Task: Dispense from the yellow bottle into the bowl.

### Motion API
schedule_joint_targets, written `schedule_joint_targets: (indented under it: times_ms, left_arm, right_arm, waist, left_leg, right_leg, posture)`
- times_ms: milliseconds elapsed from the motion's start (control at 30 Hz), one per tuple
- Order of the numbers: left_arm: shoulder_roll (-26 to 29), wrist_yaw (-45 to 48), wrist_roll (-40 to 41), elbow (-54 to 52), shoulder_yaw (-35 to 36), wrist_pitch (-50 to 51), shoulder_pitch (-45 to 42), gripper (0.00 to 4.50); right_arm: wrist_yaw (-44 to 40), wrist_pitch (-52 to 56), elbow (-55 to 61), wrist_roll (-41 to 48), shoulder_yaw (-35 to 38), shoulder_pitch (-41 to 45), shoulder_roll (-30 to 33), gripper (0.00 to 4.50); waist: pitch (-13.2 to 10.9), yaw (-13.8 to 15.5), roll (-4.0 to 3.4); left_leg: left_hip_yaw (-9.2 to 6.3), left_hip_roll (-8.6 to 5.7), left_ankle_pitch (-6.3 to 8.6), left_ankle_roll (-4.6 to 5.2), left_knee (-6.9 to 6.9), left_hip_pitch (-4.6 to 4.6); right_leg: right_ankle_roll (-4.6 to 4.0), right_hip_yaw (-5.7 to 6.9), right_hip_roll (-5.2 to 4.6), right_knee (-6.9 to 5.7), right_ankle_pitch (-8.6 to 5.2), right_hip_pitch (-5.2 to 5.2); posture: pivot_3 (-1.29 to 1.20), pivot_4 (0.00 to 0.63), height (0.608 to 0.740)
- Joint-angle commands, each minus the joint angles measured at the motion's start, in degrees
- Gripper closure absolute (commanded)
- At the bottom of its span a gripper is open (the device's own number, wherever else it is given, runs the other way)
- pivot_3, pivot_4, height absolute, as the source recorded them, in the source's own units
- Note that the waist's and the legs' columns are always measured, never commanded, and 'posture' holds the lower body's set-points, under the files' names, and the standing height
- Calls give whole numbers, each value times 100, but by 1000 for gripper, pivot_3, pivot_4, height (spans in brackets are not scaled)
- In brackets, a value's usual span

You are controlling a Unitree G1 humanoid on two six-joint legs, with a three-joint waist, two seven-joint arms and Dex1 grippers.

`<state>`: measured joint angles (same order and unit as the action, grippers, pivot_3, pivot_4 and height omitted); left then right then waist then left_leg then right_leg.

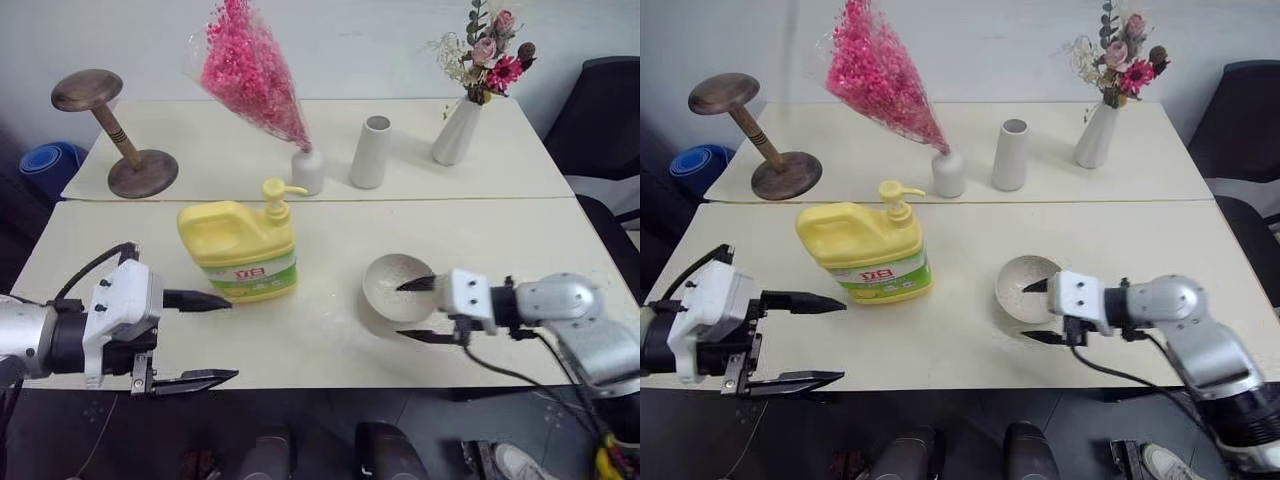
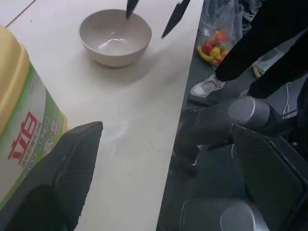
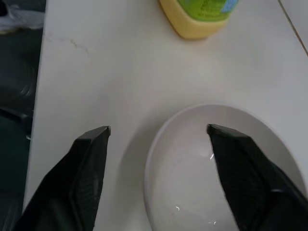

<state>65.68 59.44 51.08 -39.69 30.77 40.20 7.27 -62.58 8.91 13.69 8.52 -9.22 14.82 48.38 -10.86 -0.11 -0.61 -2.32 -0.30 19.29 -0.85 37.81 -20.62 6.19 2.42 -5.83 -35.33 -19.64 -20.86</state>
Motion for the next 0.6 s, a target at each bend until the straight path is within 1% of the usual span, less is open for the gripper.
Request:
schedule_joint_targets:
  times_ms: [33, 133, 400, 433, 500, 600]
  left_arm:
    - [96, -18, 147, 83, -186, 54, -421, 0]
    - [120, -12, 178, 135, -331, 128, -720, 0]
    - [105, 7, 8, 256, -651, 118, -1177, 0]
    - [99, 5, -15, 268, -680, 112, -1209, 0]
    - [78, -25, -80, 285, -729, 97, -1254, 0]
    - [52, -39, -96, 288, -746, 113, -1297, 0]
  right_arm:
    - [299, -54, -67, -381, -91, -34, -77, 1953]
    - [384, -52, -140, -551, -211, -88, -138, 1953]
    - [622, -149, -426, -917, -434, 27, -413, 1953]
    - [636, -156, -462, -928, -440, 45, -453, 2335]
    - [603, -198, -507, -952, -456, 56, -474, 2861]
    - [557, -275, -554, -975, -485, 63, -466, 3966]
  waist:
    - [0, 5, 1]
    - [0, 3, 1]
    - [-3, -7, 8]
    - [-4, -6, 8]
    - [-4, -5, 8]
    - [-4, -5, 8]
  left_leg:
    - [2, 0, 0, 0, 1, -8]
    - [-1, 2, -4, -6, 22, -60]
    - [8, 2, -18, -8, 29, -53]
    - [7, 2, -20, -9, 29, -52]
    - [8, 0, -22, -9, 29, -52]
    - [6, 1, -22, -9, 28, -54]
  right_leg:
    - [0, -3, 2, -6, 0, -10]
    - [0, -3, 11, -32, 0, -63]
    - [0, -12, 30, -58, 0, -67]
    - [0, -13, 30, -60, 0, -67]
    - [0, -15, 30, -64, 0, -70]
    - [0, -14, 30, -63, 0, -70]
  posture:
    - [0, 150, 740]
    - [0, 150, 740]
    - [0, 150, 740]
    - [0, 150, 740]
    - [0, 150, 740]
    - [0, 150, 740]
